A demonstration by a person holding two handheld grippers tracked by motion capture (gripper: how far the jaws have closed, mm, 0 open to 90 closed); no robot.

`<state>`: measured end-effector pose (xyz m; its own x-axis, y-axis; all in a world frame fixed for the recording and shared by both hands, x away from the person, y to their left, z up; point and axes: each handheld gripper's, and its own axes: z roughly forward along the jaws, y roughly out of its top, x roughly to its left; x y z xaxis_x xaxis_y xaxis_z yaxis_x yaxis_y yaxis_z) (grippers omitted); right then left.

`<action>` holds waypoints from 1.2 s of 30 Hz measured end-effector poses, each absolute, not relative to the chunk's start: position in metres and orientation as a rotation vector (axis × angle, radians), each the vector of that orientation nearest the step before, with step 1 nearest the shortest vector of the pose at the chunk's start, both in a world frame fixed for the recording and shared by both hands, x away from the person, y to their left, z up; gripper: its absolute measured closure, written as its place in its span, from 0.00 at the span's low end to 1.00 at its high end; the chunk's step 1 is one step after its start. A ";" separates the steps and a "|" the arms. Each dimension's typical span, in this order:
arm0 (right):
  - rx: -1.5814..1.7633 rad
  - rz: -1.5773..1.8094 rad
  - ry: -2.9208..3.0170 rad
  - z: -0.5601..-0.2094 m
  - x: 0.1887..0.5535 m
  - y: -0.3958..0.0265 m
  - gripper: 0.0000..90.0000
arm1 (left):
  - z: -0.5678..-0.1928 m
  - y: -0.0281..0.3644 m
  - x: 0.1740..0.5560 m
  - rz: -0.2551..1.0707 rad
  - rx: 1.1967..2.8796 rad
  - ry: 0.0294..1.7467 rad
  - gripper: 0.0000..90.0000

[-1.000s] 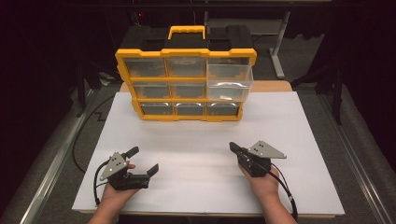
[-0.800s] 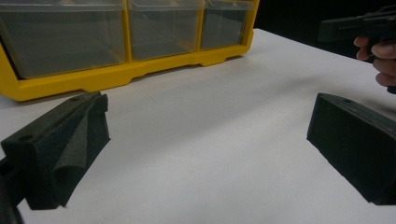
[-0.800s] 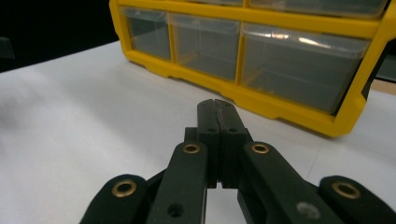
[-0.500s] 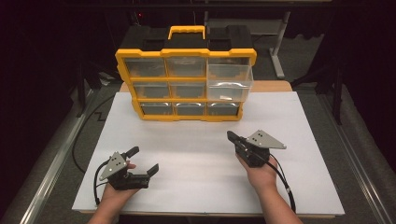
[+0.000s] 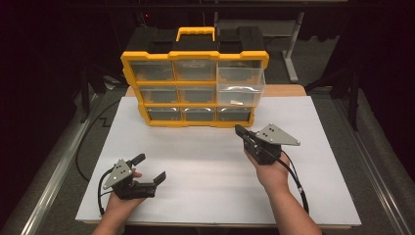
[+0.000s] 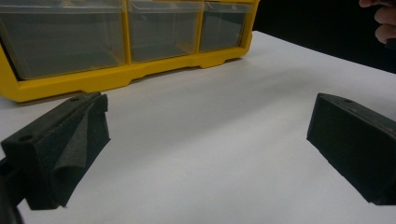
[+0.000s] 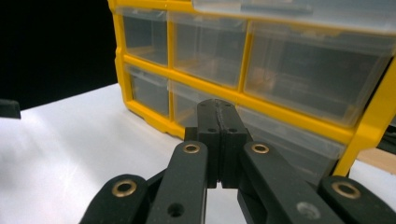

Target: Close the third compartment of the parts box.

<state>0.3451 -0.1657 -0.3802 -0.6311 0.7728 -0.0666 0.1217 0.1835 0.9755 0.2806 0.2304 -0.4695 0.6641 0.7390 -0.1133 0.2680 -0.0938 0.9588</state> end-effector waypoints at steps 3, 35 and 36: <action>0.830 1.482 1.885 -0.375 0.345 -0.164 1.00 | -0.469 0.230 0.280 0.487 1.671 0.827 0.00; 0.750 1.475 1.760 -0.302 0.361 -0.155 1.00 | -0.467 0.232 0.276 0.487 1.653 0.812 0.00; 0.751 1.475 1.755 -0.301 0.361 -0.155 1.00 | -0.467 0.232 0.276 0.487 1.654 0.810 0.00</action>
<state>0.3612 -0.1552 -0.3008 -0.5763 0.8029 -0.1528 -0.0124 0.1783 0.9839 0.2757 0.2317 -0.4665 0.6729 0.7319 -0.1071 0.2489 -0.0877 0.9645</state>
